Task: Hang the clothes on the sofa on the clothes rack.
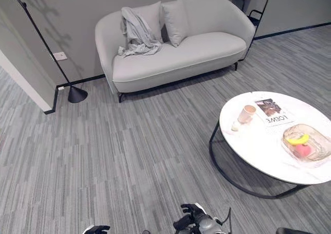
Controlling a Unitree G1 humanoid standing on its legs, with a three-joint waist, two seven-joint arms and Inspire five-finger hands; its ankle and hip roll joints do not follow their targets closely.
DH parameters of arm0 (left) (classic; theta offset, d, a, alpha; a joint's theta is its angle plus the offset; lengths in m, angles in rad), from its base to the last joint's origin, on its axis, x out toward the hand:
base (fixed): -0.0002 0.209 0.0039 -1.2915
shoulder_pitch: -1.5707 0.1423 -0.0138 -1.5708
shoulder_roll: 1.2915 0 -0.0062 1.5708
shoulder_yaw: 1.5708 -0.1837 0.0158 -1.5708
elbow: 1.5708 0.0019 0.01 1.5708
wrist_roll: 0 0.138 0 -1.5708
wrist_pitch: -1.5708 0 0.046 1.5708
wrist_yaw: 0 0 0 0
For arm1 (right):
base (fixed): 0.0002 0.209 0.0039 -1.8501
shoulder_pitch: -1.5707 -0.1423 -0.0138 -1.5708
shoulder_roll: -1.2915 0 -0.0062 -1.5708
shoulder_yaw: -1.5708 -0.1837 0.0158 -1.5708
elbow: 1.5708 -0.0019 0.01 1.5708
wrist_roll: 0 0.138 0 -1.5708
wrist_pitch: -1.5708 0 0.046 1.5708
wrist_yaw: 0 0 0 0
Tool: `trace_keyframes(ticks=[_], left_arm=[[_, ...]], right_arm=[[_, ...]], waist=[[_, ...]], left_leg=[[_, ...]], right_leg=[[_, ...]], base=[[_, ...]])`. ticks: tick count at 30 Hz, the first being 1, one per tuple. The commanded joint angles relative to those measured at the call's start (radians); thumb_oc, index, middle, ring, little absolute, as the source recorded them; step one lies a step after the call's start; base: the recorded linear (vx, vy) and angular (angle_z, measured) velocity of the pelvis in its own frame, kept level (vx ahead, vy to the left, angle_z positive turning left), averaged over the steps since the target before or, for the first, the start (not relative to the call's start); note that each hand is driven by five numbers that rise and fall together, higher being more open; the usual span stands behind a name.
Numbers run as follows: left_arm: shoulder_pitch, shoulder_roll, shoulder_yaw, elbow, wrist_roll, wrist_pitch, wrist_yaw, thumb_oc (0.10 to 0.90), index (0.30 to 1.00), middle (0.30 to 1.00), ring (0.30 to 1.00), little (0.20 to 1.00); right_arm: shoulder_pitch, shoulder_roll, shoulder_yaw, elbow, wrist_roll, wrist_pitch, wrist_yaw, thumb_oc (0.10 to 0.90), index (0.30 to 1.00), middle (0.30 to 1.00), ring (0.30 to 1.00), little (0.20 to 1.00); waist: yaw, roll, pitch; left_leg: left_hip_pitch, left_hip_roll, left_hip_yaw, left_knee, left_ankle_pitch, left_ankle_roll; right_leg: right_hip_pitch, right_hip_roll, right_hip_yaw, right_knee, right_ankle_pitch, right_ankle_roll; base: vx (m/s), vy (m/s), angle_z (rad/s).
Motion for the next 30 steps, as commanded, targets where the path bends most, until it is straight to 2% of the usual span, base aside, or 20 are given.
trace_keyframes(ticks=[1,2,3,5,7,8,12,13,14,16,17,18,20,21,22,24,25,27,28,30], left_arm=[[0.023,-0.054,0.000,0.071,0.043,0.000,-0.037,0.800,0.900,0.900,0.900,0.900],[0.020,-0.049,-0.009,0.074,0.052,-0.003,-0.036,0.800,0.900,0.900,0.900,0.900],[0.019,-0.049,-0.009,0.074,0.053,-0.003,-0.036,0.800,0.900,0.900,0.900,0.900],[0.003,-0.045,-0.026,0.071,0.073,-0.010,-0.041,0.800,0.900,0.900,0.900,0.900],[-0.009,-0.047,-0.038,0.075,0.083,-0.012,-0.047,0.800,0.900,0.900,0.900,0.900],[-0.022,-0.037,-0.078,0.077,0.154,-0.020,-0.059,0.800,0.900,0.900,0.900,0.900],[-0.005,-0.032,-0.058,0.082,0.148,-0.022,-0.055,0.800,0.900,0.900,0.900,0.900],[-0.005,-0.032,-0.057,0.078,0.141,-0.023,-0.052,0.800,0.900,0.900,0.900,0.900],[-0.025,-0.038,-0.068,0.060,0.129,-0.023,-0.042,0.800,0.900,0.900,0.900,0.900],[-0.033,-0.036,-0.083,0.045,0.134,-0.026,-0.037,0.800,0.900,0.900,0.900,0.900],[-0.059,-0.034,-0.127,0.018,0.161,-0.029,-0.028,0.800,0.900,0.900,0.900,0.900],[-0.059,-0.034,-0.127,0.018,0.161,-0.029,-0.028,0.800,0.900,0.900,0.900,0.900],[-0.090,-0.019,-0.146,-0.011,0.159,-0.037,-0.023,0.800,0.900,0.900,0.900,0.900],[-0.108,-0.015,-0.153,-0.025,0.149,-0.037,-0.020,0.800,0.900,0.900,0.900,0.900],[-0.139,-0.019,-0.158,-0.035,0.127,-0.034,-0.018,0.800,0.900,0.900,0.900,0.900],[-0.144,-0.020,-0.147,-0.034,0.107,-0.033,-0.020,0.800,0.900,0.900,0.900,0.900],[-0.140,-0.018,-0.106,-0.049,0.033,-0.032,-0.023,0.800,0.900,0.900,0.900,0.900],[-0.139,-0.022,-0.089,-0.050,0.001,-0.035,-0.019,0.800,0.900,0.900,0.900,0.900],[-0.118,-0.034,-0.040,-0.020,-0.073,-0.018,-0.024,0.800,0.900,0.900,0.900,0.900],[-0.091,-0.033,0.045,0.033,-0.172,0.002,-0.048,0.800,0.900,0.900,0.900,0.900]], right_arm=[[0.142,0.020,0.007,0.040,0.028,0.028,0.037,0.800,0.900,0.900,0.900,0.900],[0.150,0.020,-0.011,0.052,0.056,0.029,0.044,0.800,0.900,0.900,0.900,0.900],[0.149,0.021,-0.011,0.052,0.056,0.029,0.044,0.800,0.900,0.900,0.900,0.900],[0.154,0.014,-0.020,0.071,0.054,0.035,0.047,0.800,0.900,0.900,0.900,0.900],[0.157,0.014,-0.021,0.082,0.042,0.041,0.052,0.800,0.900,0.900,0.900,0.900],[0.188,0.023,-0.033,0.092,0.018,0.051,0.070,0.800,0.900,0.900,0.900,0.900],[0.198,0.026,-0.003,0.087,-0.022,0.053,0.087,0.800,0.900,0.900,0.900,0.900],[0.199,0.024,0.004,0.082,-0.031,0.050,0.084,0.800,0.900,0.900,0.900,0.900],[0.186,0.011,0.024,0.068,-0.042,0.048,0.077,0.800,0.900,0.900,0.900,0.900],[0.172,0.005,0.028,0.063,-0.038,0.046,0.072,0.800,0.900,0.900,0.900,0.900],[0.123,-0.009,0.033,0.048,-0.001,0.043,0.055,0.800,0.900,0.900,0.900,0.900],[0.123,-0.009,0.033,0.048,-0.001,0.043,0.055,0.800,0.900,0.900,0.900,0.900],[0.067,-0.032,0.024,0.032,0.036,0.033,0.036,0.800,0.900,0.900,0.900,0.900],[0.031,-0.048,0.016,0.023,0.054,0.027,0.019,0.800,0.900,0.900,0.900,0.900],[-0.037,-0.066,0.010,0.010,0.075,0.029,-0.003,0.800,0.900,0.900,0.900,0.900],[-0.057,-0.070,0.014,0.009,0.084,0.026,-0.010,0.800,0.900,0.900,0.900,0.900],[-0.073,-0.073,0.012,0.009,0.120,0.023,-0.012,0.800,0.900,0.900,0.900,0.900],[-0.074,-0.071,0.007,0.010,0.138,0.018,-0.015,0.800,0.900,0.900,0.900,0.900],[-0.072,-0.063,0.010,0.004,0.148,0.013,-0.018,0.800,0.900,0.900,0.900,0.900],[-0.055,-0.044,0.032,0.012,0.118,0.014,-0.008,0.800,0.900,0.900,0.900,0.900]], waist=[[-0.025,0.009,-0.015],[-0.043,-0.009,-0.017],[-0.044,-0.006,-0.018],[-0.054,-0.014,-0.018],[-0.061,-0.011,-0.022],[-0.078,-0.031,-0.051],[-0.095,-0.047,-0.083],[-0.095,-0.047,-0.091],[-0.085,-0.030,-0.106],[-0.087,-0.033,-0.117],[-0.083,-0.034,-0.123],[-0.084,-0.035,-0.124],[-0.059,-0.043,-0.107],[-0.038,-0.044,-0.082],[-0.011,-0.073,-0.041],[0.005,-0.079,-0.030],[0.039,-0.092,-0.027],[0.045,-0.092,-0.030],[0.061,-0.081,-0.045],[0.095,-0.070,-0.054]], left_leg=[[0.064,-0.005,-0.029,-0.076,-0.030,0.027],[0.082,-0.008,-0.059,-0.085,-0.052,0.001],[0.081,-0.005,-0.059,-0.084,-0.051,0.000],[0.094,0.010,-0.081,-0.099,-0.065,-0.038],[0.104,0.024,-0.085,-0.107,-0.075,-0.050],[0.168,0.041,-0.087,-0.126,-0.125,-0.074],[0.214,0.085,-0.098,-0.117,-0.133,-0.100],[0.216,0.111,-0.105,-0.105,-0.115,-0.113],[0.181,0.185,-0.116,-0.037,-0.037,-0.161],[0.146,0.203,-0.122,0.012,0.000,-0.181],[0.083,0.234,-0.108,0.169,0.071,-0.220],[0.082,0.233,-0.110,0.170,0.071,-0.220],[-0.021,0.261,-0.100,0.394,0.160,-0.230],[-0.080,0.279,-0.103,0.506,0.199,-0.219],[-0.165,0.311,-0.033,0.582,0.161,-0.178],[-0.197,0.299,-0.013,0.556,0.115,-0.168],[-0.265,0.242,0.026,0.468,0.023,-0.146],[-0.295,0.236,0.052,0.405,0.016,-0.142],[-0.343,0.244,0.104,0.254,0.038,-0.149],[-0.382,0.195,0.105,0.053,0.197,-0.147]], right_leg=[[-0.019,-0.078,-0.009,-0.086,0.061,0.008],[-0.008,-0.062,0.022,-0.368,0.060,-0.006],[-0.003,-0.058,0.019,-0.379,0.067,-0.007],[0.024,-0.095,0.063,-0.706,0.138,0.017],[0.023,-0.138,0.081,-0.799,0.181,0.033],[0.015,-0.176,0.092,-0.891,0.239,0.065],[0.050,-0.140,0.060,-0.872,0.280,0.070],[0.054,-0.119,0.062,-0.870,0.283,0.064],[0.073,-0.056,0.034,-0.876,0.264,0.045],[0.081,-0.040,0.013,-0.882,0.251,0.035],[0.114,0.009,-0.014,-0.892,0.202,0.003],[0.113,0.008,-0.015,-0.892,0.202,0.003],[0.165,0.048,-0.035,-0.892,0.139,-0.047],[0.198,0.065,-0.041,-0.892,0.119,-0.069],[0.239,0.068,-0.035,-0.892,0.089,-0.085],[0.250,0.069,-0.023,-0.892,0.074,-0.085],[0.268,0.059,-0.020,-0.892,0.052,-0.080],[0.274,0.056,-0.028,-0.892,0.034,-0.077],[0.312,0.081,-0.031,-0.892,-0.020,-0.076],[0.334,0.121,-0.036,-0.892,-0.038,-0.085]], base=[[0.40,-0.173,-0.21],[0.23,-0.130,-0.11],[0.37,-0.224,-0.02],[0.29,-0.184,0.10],[0.42,-0.129,0.18],[0.49,-0.102,0.03],[0.58,-0.176,0.05],[0.44,-0.243,0.44],[0.54,-0.315,0.38],[0.37,-0.242,0.30],[0.26,-0.161,0.12],[0.35,-0.229,-0.12],[0.19,-0.181,-0.31],[0.25,-0.273,-0.24],[0.17,-0.196,-0.31],[0.24,-0.062,-0.20],[0.27,0.014,-0.08],[0.30,0.071,-0.24],[0.46,0.127,-0.10],[0.35,0.120,0.23]])
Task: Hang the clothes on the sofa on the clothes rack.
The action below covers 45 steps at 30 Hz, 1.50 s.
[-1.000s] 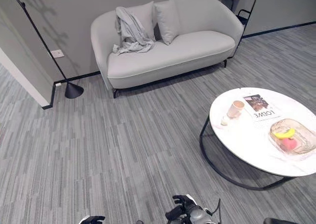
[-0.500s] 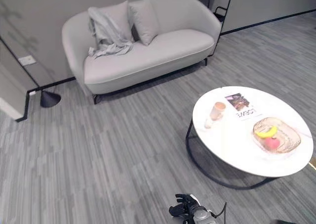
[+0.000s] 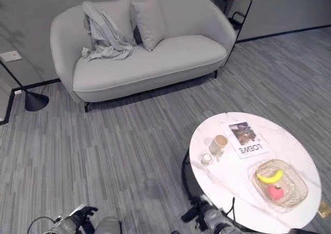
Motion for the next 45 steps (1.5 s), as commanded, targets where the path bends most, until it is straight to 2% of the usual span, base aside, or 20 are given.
trace_keyframes(ticks=[1,3,9,12,15,16,18,20,22,24,25,26,27,29,30,33,36,38,39,45], left_arm=[[0.013,-0.122,0.055,0.044,-0.210,-0.018,-0.053,0.800,0.900,0.900,0.900,0.900],[0.036,-0.121,0.155,0.081,-0.344,-0.011,-0.068,0.800,0.900,0.900,0.900,0.900],[0.096,-0.107,0.294,0.125,-0.518,0.019,-0.097,0.800,0.900,0.900,0.900,0.900],[0.101,-0.079,0.301,0.137,-0.477,0.024,-0.102,0.800,0.900,0.900,0.900,0.900],[0.098,-0.074,0.250,0.122,-0.383,0.007,-0.096,0.800,0.900,0.900,0.900,0.900],[0.081,-0.068,0.168,0.084,-0.290,-0.014,-0.086,0.800,0.900,0.900,0.900,0.900],[0.070,-0.068,0.137,0.073,-0.260,-0.020,-0.075,0.800,0.900,0.900,0.900,0.900],[0.039,-0.067,0.067,0.068,-0.170,-0.013,-0.060,0.800,0.900,0.900,0.900,0.900],[0.036,-0.065,0.055,0.079,-0.144,-0.008,-0.058,0.800,0.900,0.900,0.900,0.900],[0.009,-0.077,0.019,0.062,-0.127,-0.019,-0.050,0.800,0.900,0.900,0.900,0.900],[0.009,-0.077,0.019,0.062,-0.127,-0.019,-0.050,0.800,0.900,0.900,0.900,0.900],[0.001,-0.085,0.005,0.034,-0.123,-0.028,-0.046,0.800,0.900,0.900,0.900,0.900],[0.001,-0.085,0.005,0.034,-0.123,-0.028,-0.046,0.800,0.900,0.900,0.900,0.900],[0.001,-0.098,-0.007,0.050,-0.112,-0.029,-0.043,0.800,0.900,0.900,0.900,0.900],[0.007,-0.103,0.004,0.076,-0.105,-0.024,-0.052,0.800,0.900,0.900,0.900,0.900],[0.029,-0.108,0.017,0.109,-0.087,-0.014,-0.067,0.800,0.900,0.900,0.900,0.900],[0.052,-0.078,0.072,0.129,-0.090,-0.011,-0.056,0.800,0.900,0.900,0.900,0.900],[0.081,-0.065,0.112,0.147,-0.100,-0.006,-0.063,0.800,0.900,0.900,0.900,0.900],[0.099,-0.063,0.125,0.165,-0.104,0.001,-0.063,0.800,0.900,0.900,0.900,0.900],[0.084,-0.074,0.049,0.099,-0.045,-0.012,-0.037,0.800,0.900,0.900,0.900,0.900]], right_arm=[[-0.004,0.033,-0.004,0.012,0.009,-0.030,0.014,0.800,0.900,0.900,0.900,0.900],[0.027,0.079,0.012,0.035,-0.006,-0.029,0.026,0.800,0.900,0.900,0.900,0.900],[0.106,0.139,-0.006,0.076,0.044,-0.027,0.061,0.800,0.900,0.900,0.900,0.900],[0.126,0.131,-0.074,0.130,0.069,-0.018,0.061,0.800,0.900,0.900,0.900,0.900],[0.134,0.123,-0.089,0.146,0.068,-0.017,0.065,0.800,0.900,0.900,0.900,0.900],[0.134,0.113,-0.094,0.151,0.061,-0.015,0.066,0.800,0.900,0.900,0.900,0.900],[0.130,0.112,-0.085,0.143,0.050,-0.016,0.064,0.800,0.900,0.900,0.900,0.900],[0.119,0.119,-0.058,0.093,0.008,-0.015,0.062,0.800,0.900,0.900,0.900,0.900],[0.119,0.122,-0.049,0.070,0.004,-0.019,0.062,0.800,0.900,0.900,0.900,0.900],[0.107,0.123,0.000,-0.027,-0.023,-0.037,0.051,0.800,0.900,0.900,0.900,0.900],[0.107,0.123,0.000,-0.027,-0.023,-0.037,0.051,0.800,0.900,0.900,0.900,0.900],[0.100,0.115,0.006,-0.062,-0.037,-0.042,0.034,0.800,0.900,0.900,0.900,0.900],[0.100,0.114,0.006,-0.062,-0.037,-0.042,0.034,0.800,0.900,0.900,0.900,0.900],[0.090,0.112,-0.012,-0.055,-0.018,-0.039,0.032,0.800,0.900,0.900,0.900,0.900],[0.099,0.107,-0.045,-0.033,0.014,-0.029,0.044,0.800,0.900,0.900,0.900,0.900],[0.120,0.112,-0.073,0.003,0.026,-0.016,0.061,0.800,0.900,0.900,0.900,0.900],[0.170,0.125,-0.095,0.052,0.024,0.001,0.077,0.800,0.900,0.900,0.900,0.900],[0.178,0.127,-0.093,0.070,0.004,0.006,0.095,0.800,0.900,0.900,0.900,0.900],[0.184,0.126,-0.086,0.076,0.007,0.003,0.096,0.800,0.900,0.900,0.900,0.900],[0.105,0.092,-0.003,-0.008,-0.039,-0.013,0.065,0.800,0.900,0.900,0.900,0.900]], waist=[[0.087,0.023,0.004],[0.137,0.032,0.009],[0.169,0.003,-0.008],[0.170,-0.045,-0.031],[0.164,-0.061,-0.056],[0.152,-0.059,-0.062],[0.142,-0.051,-0.057],[0.099,-0.005,-0.031],[0.078,0.010,-0.022],[0.029,0.028,0.011],[0.028,0.028,0.013],[0.016,0.024,0.026],[0.015,0.025,0.027],[0.002,0.016,0.031],[-0.019,0.023,0.034],[-0.042,0.029,0.024],[-0.036,-0.001,-0.001],[-0.036,-0.001,-0.039],[-0.031,0.019,-0.063],[-0.015,0.032,-0.076]], left_leg=[[0.092,-0.048,-0.007,-0.242,0.073,0.008],[0.013,-0.062,-0.045,-0.423,0.199,-0.010],[0.000,-0.048,-0.030,-0.429,0.244,0.003],[0.024,-0.075,0.008,-0.354,0.220,0.045],[0.050,-0.109,0.026,-0.357,0.186,0.071],[0.089,-0.146,0.032,-0.361,0.136,0.110],[0.119,-0.166,0.035,-0.363,0.111,0.130],[0.242,-0.201,0.020,-0.389,0.046,0.182],[0.290,-0.207,0.007,-0.410,0.033,0.189],[0.353,-0.216,-0.035,-0.422,0.007,0.168],[0.355,-0.216,-0.037,-0.422,0.007,0.168],[0.377,-0.222,-0.048,-0.426,-0.012,0.150],[0.379,-0.220,-0.049,-0.426,-0.013,0.150],[0.404,-0.222,-0.067,-0.430,-0.043,0.125],[0.449,-0.196,-0.096,-0.430,-0.088,0.100],[0.503,-0.174,-0.116,-0.430,-0.129,0.091],[0.560,-0.182,-0.177,-0.419,-0.180,0.084],[0.607,-0.152,-0.198,-0.411,-0.210,0.072],[0.600,-0.095,-0.211,-0.353,-0.167,0.040],[0.494,-0.006,-0.203,-0.057,-0.048,-0.053]], right_leg=[[-0.069,0.059,0.075,0.004,-0.068,0.009],[-0.011,0.117,0.093,0.004,-0.112,-0.013],[0.111,0.174,0.148,0.004,-0.172,-0.022],[0.136,0.132,0.165,0.114,-0.195,0.001],[0.119,0.101,0.157,0.207,-0.176,0.038],[0.042,0.053,0.149,0.421,-0.100,0.092],[0.000,0.025,0.153,0.539,-0.034,0.121],[-0.113,-0.073,0.117,0.818,0.087,0.148],[-0.168,-0.090,0.112,0.881,0.072,0.136],[-0.239,-0.036,0.086,0.692,-0.036,0.082],[-0.236,-0.036,0.084,0.691,-0.036,0.082],[-0.254,-0.030,0.048,0.475,-0.053,0.062],[-0.250,-0.028,0.046,0.470,-0.052,0.061],[-0.290,-0.055,0.049,0.208,0.025,0.069],[-0.331,-0.114,0.115,0.045,0.114,0.106],[-0.392,-0.180,0.184,0.019,0.176,0.129],[-0.326,-0.202,0.144,0.004,0.224,0.150],[-0.295,-0.173,0.126,0.009,0.230,0.154],[-0.267,-0.107,0.117,0.006,0.217,0.130],[-0.208,-0.019,0.056,0.004,0.124,0.060]], base=[[0.19,0.098,0.28],[0.35,0.131,-0.13],[0.45,0.187,0.16],[0.34,0.262,-0.45],[0.35,0.390,-0.20],[0.31,0.427,0.05],[0.24,0.383,0.04],[0.33,0.470,0.21],[0.30,0.275,0.40],[0.39,0.181,0.32],[0.37,0.025,0.37],[0.18,-0.023,0.52],[0.30,-0.057,0.66],[0.42,-0.098,0.51],[0.46,-0.089,0.56],[0.55,-0.070,0.74],[0.61,-0.129,0.56],[0.59,-0.186,0.62],[0.49,-0.176,0.78],[0.37,-0.180,-0.01]])
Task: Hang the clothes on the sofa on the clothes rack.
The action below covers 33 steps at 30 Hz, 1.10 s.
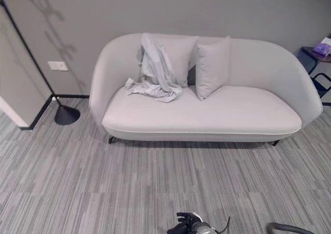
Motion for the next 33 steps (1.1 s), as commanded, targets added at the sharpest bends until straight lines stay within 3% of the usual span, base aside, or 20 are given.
trace_keyframes(ticks=[1,3,4,5,7,9,10,11,12,13,14,18,22,23,26,27,28,30,31,33], left_arm=[[-0.101,-0.009,-0.125,-0.060,0.085,-0.024,0.009,0.800,0.900,0.900,0.900,0.900],[-0.157,-0.014,-0.212,-0.100,0.153,-0.027,0.041,0.800,0.900,0.900,0.900,0.900],[-0.176,-0.016,-0.240,-0.115,0.172,-0.029,0.042,0.800,0.900,0.900,0.900,0.900],[-0.194,-0.011,-0.253,-0.141,0.158,-0.038,0.032,0.800,0.900,0.900,0.900,0.900],[-0.199,-0.006,-0.236,-0.148,0.128,-0.040,0.030,0.800,0.900,0.900,0.900,0.900],[-0.193,-0.008,-0.195,-0.150,0.052,-0.047,0.023,0.800,0.900,0.900,0.900,0.900],[-0.175,-0.026,-0.175,-0.123,0.025,-0.044,0.029,0.800,0.900,0.900,0.900,0.900],[-0.175,-0.026,-0.175,-0.123,0.025,-0.044,0.029,0.800,0.900,0.900,0.900,0.900],[-0.153,-0.034,-0.149,-0.089,0.010,-0.038,0.022,0.800,0.900,0.900,0.900,0.900],[-0.153,-0.034,-0.149,-0.089,0.010,-0.038,0.022,0.800,0.900,0.900,0.900,0.900],[-0.136,-0.033,-0.099,-0.059,-0.035,-0.031,0.010,0.800,0.900,0.900,0.900,0.900],[-0.094,-0.020,-0.003,-0.014,-0.092,-0.014,-0.005,0.800,0.900,0.900,0.900,0.900],[-0.054,0.009,0.029,0.020,-0.056,-0.001,-0.023,0.800,0.900,0.900,0.900,0.900],[-0.054,0.019,0.015,0.003,-0.028,-0.012,-0.013,0.800,0.900,0.900,0.900,0.900],[-0.061,0.024,-0.012,-0.019,-0.012,-0.026,-0.001,0.800,0.900,0.900,0.900,0.900],[-0.083,0.024,-0.042,-0.046,-0.011,-0.033,0.003,0.800,0.900,0.900,0.900,0.900],[-0.083,0.024,-0.042,-0.046,-0.011,-0.033,0.003,0.800,0.900,0.900,0.900,0.900],[-0.103,0.019,-0.066,-0.059,-0.016,-0.034,0.011,0.800,0.900,0.900,0.900,0.900],[-0.109,0.017,-0.087,-0.060,0.000,-0.032,0.019,0.800,0.900,0.900,0.900,0.900],[-0.112,0.015,-0.103,-0.070,0.015,-0.032,0.021,0.800,0.900,0.900,0.900,0.900]], right_arm=[[-0.062,-0.010,0.024,-0.009,-0.038,-0.022,-0.024,0.800,0.900,0.900,0.900,0.900],[-0.110,-0.028,0.041,-0.011,-0.065,-0.023,-0.049,0.800,0.900,0.900,0.900,0.900],[-0.131,-0.037,0.048,-0.009,-0.078,-0.024,-0.063,0.800,0.900,0.900,0.900,0.900],[-0.164,-0.044,0.051,-0.007,-0.073,-0.027,-0.088,0.800,0.900,0.900,0.900,0.900],[-0.166,-0.043,0.041,-0.011,-0.049,-0.030,-0.088,0.800,0.900,0.900,0.900,0.900],[-0.147,-0.037,0.023,-0.018,0.024,-0.040,-0.073,0.800,0.900,0.900,0.900,0.900],[-0.120,-0.030,0.013,-0.005,0.043,-0.049,-0.070,0.800,0.900,0.900,0.900,0.900],[-0.119,-0.030,0.013,-0.005,0.043,-0.049,-0.070,0.800,0.900,0.900,0.900,0.900],[-0.093,-0.016,0.020,0.015,0.027,-0.050,-0.069,0.800,0.900,0.900,0.900,0.900],[-0.093,-0.016,0.020,0.015,0.026,-0.050,-0.069,0.800,0.900,0.900,0.900,0.900],[-0.064,0.005,0.012,0.039,0.023,-0.052,-0.070,0.800,0.900,0.900,0.900,0.900],[-0.016,0.042,-0.002,0.065,0.035,-0.052,-0.060,0.800,0.900,0.900,0.900,0.900],[-0.007,0.058,-0.005,0.066,0.022,-0.044,-0.038,0.800,0.900,0.900,0.900,0.900],[-0.009,0.057,-0.010,0.075,0.021,-0.045,-0.033,0.800,0.900,0.900,0.900,0.900],[-0.019,0.051,-0.016,0.068,0.024,-0.047,-0.035,0.800,0.900,0.900,0.900,0.900],[-0.042,0.044,-0.031,0.051,0.032,-0.054,-0.045,0.800,0.900,0.900,0.900,0.900],[-0.042,0.044,-0.031,0.051,0.032,-0.054,-0.045,0.800,0.900,0.900,0.900,0.900],[-0.064,0.037,-0.053,0.020,0.055,-0.059,-0.055,0.800,0.900,0.900,0.900,0.900],[-0.063,0.037,-0.067,-0.006,0.062,-0.061,-0.060,0.800,0.900,0.900,0.900,0.900],[-0.062,0.033,-0.070,-0.025,0.058,-0.065,-0.069,0.800,0.900,0.900,0.900,0.900]], waist=[[0.015,-0.022,0.056],[0.032,-0.023,0.089],[0.038,-0.031,0.105],[0.058,-0.052,0.136],[0.071,-0.058,0.143],[0.082,-0.062,0.143],[0.093,-0.037,0.129],[0.094,-0.039,0.130],[0.126,-0.016,0.126],[0.126,-0.017,0.127],[0.159,-0.023,0.135],[0.171,-0.037,0.116],[0.174,-0.089,0.077],[0.175,-0.109,0.053],[0.174,-0.112,0.041],[0.159,-0.101,0.049],[0.160,-0.099,0.047],[0.129,-0.069,0.071],[0.100,-0.036,0.089],[0.086,-0.026,0.093]], left_leg=[[-0.098,0.045,0.026,0.075,0.109,0.066],[-0.178,0.084,0.029,0.267,0.190,0.068],[-0.196,0.107,0.061,0.310,0.189,0.092],[-0.279,0.092,0.092,0.338,0.125,0.120],[-0.323,0.072,0.107,0.329,0.093,0.129],[-0.421,0.010,0.150,0.208,0.034,0.157],[-0.470,-0.029,0.183,-0.042,0.116,0.169],[-0.464,-0.032,0.185,-0.052,0.121,0.169],[-0.509,-0.061,0.151,-0.264,0.254,0.151],[-0.504,-0.062,0.152,-0.271,0.257,0.151],[-0.563,-0.082,0.112,-0.367,0.306,0.136],[-0.545,-0.084,0.132,-0.359,0.341,0.161],[-0.523,-0.116,0.166,-0.285,0.318,0.197],[-0.487,-0.132,0.193,-0.297,0.295,0.213],[-0.447,-0.144,0.206,-0.316,0.269,0.228],[-0.399,-0.155,0.222,-0.315,0.225,0.254],[-0.403,-0.151,0.222,-0.313,0.225,0.254],[-0.336,-0.157,0.239,-0.310,0.184,0.281],[-0.257,-0.160,0.236,-0.323,0.152,0.307],[-0.221,-0.166,0.223,-0.340,0.139,0.311]], right_leg=[[0.012,-0.042,-0.058,-0.020,-0.075,0.070],[0.068,0.002,-0.063,-0.020,-0.124,0.028],[0.086,0.011,-0.055,-0.020,-0.136,0.018],[0.107,0.006,-0.032,-0.020,-0.154,0.017],[0.116,0.004,-0.019,-0.020,-0.162,0.018],[0.132,0.002,0.000,-0.020,-0.193,0.024],[0.155,0.031,0.011,-0.020,-0.232,0.027],[0.157,0.029,0.012,-0.020,-0.232,0.027],[0.197,0.081,0.038,-0.020,-0.276,0.013],[0.199,0.080,0.038,-0.020,-0.277,0.013],[0.244,0.118,0.067,-0.020,-0.314,-0.005],[0.313,0.159,0.090,-0.020,-0.348,-0.012],[0.336,0.141,0.126,0.070,-0.383,0.000],[0.333,0.119,0.118,0.128,-0.380,0.031],[0.295,0.100,0.101,0.243,-0.363,0.071],[0.220,0.060,0.084,0.444,-0.277,0.140],[0.217,0.063,0.086,0.442,-0.274,0.139],[0.150,0.001,0.050,0.647,-0.152,0.193],[0.093,-0.055,0.003,0.808,-0.107,0.198],[0.072,-0.076,-0.008,0.836,-0.114,0.185]], base=[[0.26,-0.205,-0.07],[0.25,-0.183,0.08],[0.32,-0.169,0.18],[0.24,-0.103,0.02],[0.22,0.005,-0.32],[0.37,0.199,-0.26],[0.35,0.237,-0.14],[0.53,0.308,-0.06],[0.28,0.132,-0.16],[0.53,0.205,-0.33],[0.35,0.107,-0.53],[0.35,0.135,-0.59],[0.45,0.257,-0.36],[0.37,0.270,-0.35],[0.31,0.280,-0.20],[0.26,0.290,-0.09],[0.26,0.315,-0.10],[0.25,0.296,-0.06],[0.26,0.277,0.01],[0.32,0.179,0.15]])
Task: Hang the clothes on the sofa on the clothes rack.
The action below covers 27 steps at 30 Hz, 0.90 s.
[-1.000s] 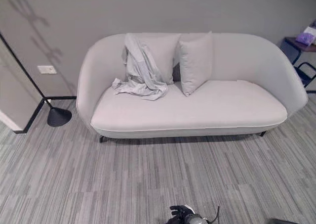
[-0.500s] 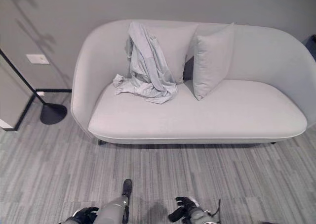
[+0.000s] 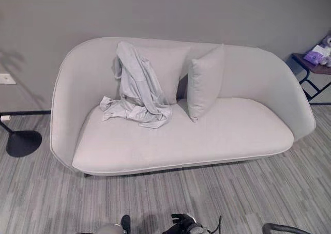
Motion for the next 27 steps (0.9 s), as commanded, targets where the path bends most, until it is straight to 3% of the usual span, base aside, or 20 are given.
trace_keyframes(ticks=[1,2,4,5,6,7,8,9,10,11,12,13,15,17,18,21,23,24,27], left_arm=[[-0.057,-0.040,-0.029,-0.029,0.011,-0.056,0.019,0.800,0.900,0.900,0.900,0.900],[-0.057,-0.040,-0.029,-0.029,0.011,-0.056,0.019,0.800,0.900,0.900,0.900,0.900],[-0.065,-0.042,-0.041,-0.071,-0.003,-0.068,0.025,0.800,0.900,0.900,0.900,0.900],[-0.066,-0.048,-0.047,-0.072,-0.009,-0.074,0.025,0.800,0.900,0.900,0.900,0.900],[-0.064,-0.059,-0.057,-0.046,-0.001,-0.070,0.025,0.800,0.900,0.900,0.900,0.900],[-0.065,-0.059,-0.057,-0.046,-0.001,-0.070,0.025,0.800,0.900,0.900,0.900,0.900],[-0.064,-0.061,-0.053,-0.030,0.002,-0.069,0.027,0.800,0.900,0.900,0.900,0.900],[-0.057,-0.063,-0.043,-0.012,0.006,-0.067,0.029,0.800,0.900,0.900,0.900,0.900],[-0.041,-0.057,-0.003,0.026,0.014,-0.056,0.036,0.800,0.900,0.900,0.900,0.900],[-0.041,-0.057,-0.002,0.027,0.014,-0.057,0.036,0.800,0.900,0.900,0.900,0.900],[-0.035,-0.051,0.018,0.044,0.015,-0.054,0.039,0.800,0.900,0.900,0.900,0.900],[-0.032,-0.037,0.046,0.053,0.007,-0.052,0.043,0.800,0.900,0.900,0.900,0.900],[-0.013,-0.022,0.086,0.063,-0.005,-0.048,0.044,0.800,0.900,0.900,0.900,0.900],[-0.003,-0.020,0.106,0.065,-0.011,-0.048,0.053,0.800,0.900,0.900,0.900,0.900],[-0.003,-0.033,0.081,0.053,0.004,-0.054,0.063,0.800,0.900,0.900,0.900,0.900],[-0.007,-0.048,0.037,0.025,0.032,-0.063,0.075,0.800,0.900,0.900,0.900,0.900],[-0.021,-0.065,-0.053,0.000,0.099,-0.069,0.104,0.800,0.900,0.900,0.900,0.900],[-0.023,-0.065,-0.053,0.000,0.099,-0.069,0.104,0.800,0.900,0.900,0.900,0.900],[-0.036,-0.072,-0.063,0.000,0.075,-0.057,0.106,0.800,0.900,0.900,0.900,0.900]], right_arm=[[-0.019,-0.052,-0.027,-0.099,0.032,-0.048,-0.040,0.800,0.900,0.900,0.900,0.900],[-0.019,-0.052,-0.027,-0.100,0.032,-0.048,-0.040,0.800,0.900,0.900,0.900,0.900],[-0.028,-0.079,-0.053,-0.158,0.046,-0.060,-0.076,0.800,0.900,0.900,0.900,0.900],[-0.037,-0.102,-0.080,-0.182,0.057,-0.065,-0.095,0.800,0.900,0.900,0.900,0.900],[-0.041,-0.129,-0.112,-0.217,0.068,-0.064,-0.115,0.800,0.900,0.900,0.900,0.900],[-0.040,-0.130,-0.112,-0.218,0.068,-0.064,-0.115,0.800,0.900,0.900,0.900,0.900],[-0.036,-0.145,-0.130,-0.236,0.068,-0.063,-0.125,0.800,0.900,0.900,0.900,0.900],[-0.028,-0.160,-0.149,-0.269,0.059,-0.058,-0.137,0.800,0.900,0.900,0.900,0.900],[-0.016,-0.180,-0.186,-0.335,0.027,-0.044,-0.174,0.800,0.900,0.900,0.900,0.900],[-0.015,-0.180,-0.186,-0.336,0.027,-0.043,-0.175,0.800,0.900,0.900,0.900,0.900],[-0.010,-0.186,-0.200,-0.368,0.012,-0.040,-0.191,0.800,0.900,0.900,0.900,0.900],[-0.012,-0.189,-0.219,-0.372,0.013,-0.042,-0.205,0.800,0.900,0.900,0.900,0.900],[-0.005,-0.200,-0.228,-0.400,-0.012,-0.036,-0.212,0.800,0.900,0.900,0.900,0.900],[-0.012,-0.230,-0.232,-0.420,-0.046,-0.037,-0.232,0.800,0.900,0.900,0.900,0.900],[-0.028,-0.248,-0.235,-0.429,-0.037,-0.047,-0.251,0.800,0.900,0.900,0.900,0.900],[-0.057,-0.254,-0.230,-0.439,0.004,-0.066,-0.262,0.800,0.900,0.900,0.900,0.900],[-0.117,-0.241,-0.226,-0.407,0.099,-0.097,-0.290,0.800,0.900,0.900,0.900,0.900],[-0.118,-0.242,-0.226,-0.406,0.099,-0.098,-0.289,0.800,0.900,0.900,0.900,0.900],[-0.159,-0.223,-0.233,-0.360,0.210,-0.113,-0.301,0.800,0.900,0.900,0.900,0.900]], waist=[[-0.015,0.059,-0.022],[-0.016,0.063,-0.023],[-0.029,0.071,-0.012],[-0.032,0.071,-0.009],[-0.046,0.066,-0.011],[-0.046,0.067,-0.012],[-0.053,0.061,-0.012],[-0.066,0.057,-0.012],[-0.071,0.033,-0.021],[-0.072,0.033,-0.020],[-0.072,0.017,-0.020],[-0.072,-0.001,-0.025],[-0.069,-0.009,-0.039],[-0.064,-0.001,-0.058],[-0.057,0.015,-0.071],[-0.051,0.040,-0.081],[-0.027,0.060,-0.060],[-0.030,0.057,-0.061],[-0.009,0.047,-0.024]], left_leg=[[0.008,-0.012,-0.015,-0.077,0.002,-0.016],[0.006,-0.008,-0.016,-0.076,0.002,-0.017],[0.029,0.001,-0.030,-0.084,-0.011,-0.038],[0.033,0.008,-0.037,-0.085,-0.021,-0.053],[0.051,0.015,-0.071,-0.095,-0.042,-0.080],[0.049,0.016,-0.071,-0.095,-0.041,-0.080],[0.065,0.021,-0.088,-0.099,-0.056,-0.089],[0.091,0.033,-0.109,-0.104,-0.078,-0.100],[0.122,0.052,-0.123,-0.105,-0.102,-0.121],[0.124,0.052,-0.124,-0.105,-0.103,-0.121],[0.139,0.056,-0.139,-0.102,-0.113,-0.127],[0.156,0.065,-0.151,-0.100,-0.122,-0.138],[0.168,0.109,-0.172,-0.089,-0.130,-0.157],[0.159,0.169,-0.193,-0.078,-0.123,-0.186],[0.139,0.213,-0.222,-0.054,-0.095,-0.211],[0.106,0.254,-0.247,0.005,-0.072,-0.239],[0.040,0.275,-0.262,0.175,-0.022,-0.261],[0.035,0.270,-0.266,0.175,-0.018,-0.260],[-0.042,0.271,-0.248,0.344,0.022,-0.251]], right_leg=[[0.007,0.027,-0.081,-0.107,0.007,-0.050],[0.008,0.031,-0.084,-0.113,0.010,-0.052],[-0.009,0.015,-0.101,-0.266,-0.069,-0.086],[-0.014,0.001,-0.094,-0.394,-0.067,-0.095],[-0.044,-0.050,-0.012,-0.645,0.012,-0.089],[-0.042,-0.048,-0.014,-0.655,0.018,-0.090],[-0.049,-0.074,0.039,-0.734,0.064,-0.078],[-0.069,-0.109,0.106,-0.782,0.119,-0.062],[-0.093,-0.144,0.129,-0.814,0.205,-0.031],[-0.089,-0.143,0.127,-0.817,0.206,-0.030],[-0.080,-0.145,0.117,-0.811,0.226,-0.020],[-0.065,-0.131,0.115,-0.800,0.224,-0.010],[-0.050,-0.093,0.103,-0.787,0.185,-0.013],[-0.033,-0.042,0.061,-0.792,0.151,-0.027],[-0.015,0.005,0.035,-0.813,0.125,-0.050],[0.004,0.052,0.007,-0.851,0.102,-0.075],[0.045,0.101,-0.002,-0.879,0.058,-0.115],[0.042,0.097,-0.005,-0.879,0.060,-0.115],[0.090,0.115,-0.020,-0.879,0.019,-0.154]], base=[[0.34,0.118,0.17],[0.29,0.034,0.13],[0.20,-0.071,0.20],[0.37,-0.223,0.28],[0.30,-0.192,0.19],[0.36,-0.195,0.26],[0.31,-0.133,0.40],[0.61,-0.312,0.69],[0.46,-0.246,0.69],[0.45,-0.269,0.92],[0.33,-0.216,0.78],[0.47,-0.311,0.90],[0.41,-0.317,0.71],[0.39,-0.348,0.43],[0.31,-0.288,0.43],[0.26,-0.253,0.48],[0.20,-0.221,0.16],[0.10,-0.113,0.03],[0.14,-0.132,0.04]])
